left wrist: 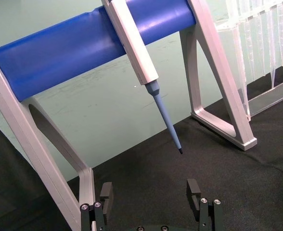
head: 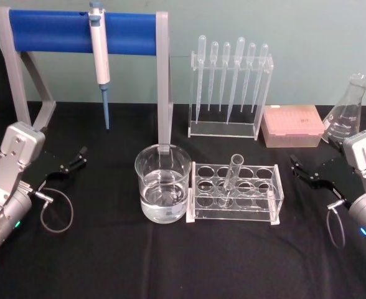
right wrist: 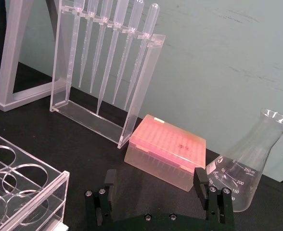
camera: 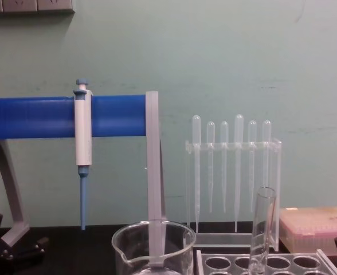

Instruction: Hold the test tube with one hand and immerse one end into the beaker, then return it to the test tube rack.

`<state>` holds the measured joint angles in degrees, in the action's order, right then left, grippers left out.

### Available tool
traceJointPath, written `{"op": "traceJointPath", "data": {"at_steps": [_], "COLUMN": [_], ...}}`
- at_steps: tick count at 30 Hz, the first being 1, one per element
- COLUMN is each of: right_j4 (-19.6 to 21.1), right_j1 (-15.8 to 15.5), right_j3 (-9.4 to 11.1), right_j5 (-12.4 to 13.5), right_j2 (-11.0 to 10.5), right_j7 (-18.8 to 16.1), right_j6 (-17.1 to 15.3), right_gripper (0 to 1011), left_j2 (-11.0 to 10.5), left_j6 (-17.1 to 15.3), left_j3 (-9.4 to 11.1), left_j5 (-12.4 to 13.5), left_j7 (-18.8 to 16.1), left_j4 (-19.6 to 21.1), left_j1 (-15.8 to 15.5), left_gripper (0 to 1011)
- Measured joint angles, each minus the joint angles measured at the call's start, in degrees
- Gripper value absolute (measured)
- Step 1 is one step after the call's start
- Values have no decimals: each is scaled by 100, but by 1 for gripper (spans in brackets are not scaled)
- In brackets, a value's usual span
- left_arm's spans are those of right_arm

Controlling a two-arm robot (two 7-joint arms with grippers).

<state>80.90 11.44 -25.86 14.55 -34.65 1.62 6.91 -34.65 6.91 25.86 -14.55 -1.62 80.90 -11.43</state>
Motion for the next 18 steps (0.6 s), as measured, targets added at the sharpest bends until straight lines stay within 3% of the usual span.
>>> {"op": "traceJointPath", "data": {"at_steps": [18], "right_j4": [0], "right_j1": [0], "right_j3": [0], "right_j5": [0], "right_j2": [0], "right_j7": [0], "right_j6": [0], "right_gripper": [1002], "left_j2": [0], "left_j6": [0], "left_j3": [0], "left_j5": [0], "left_j7": [0], "left_j4": [0], "left_j1": [0], "left_gripper": [1000]}}
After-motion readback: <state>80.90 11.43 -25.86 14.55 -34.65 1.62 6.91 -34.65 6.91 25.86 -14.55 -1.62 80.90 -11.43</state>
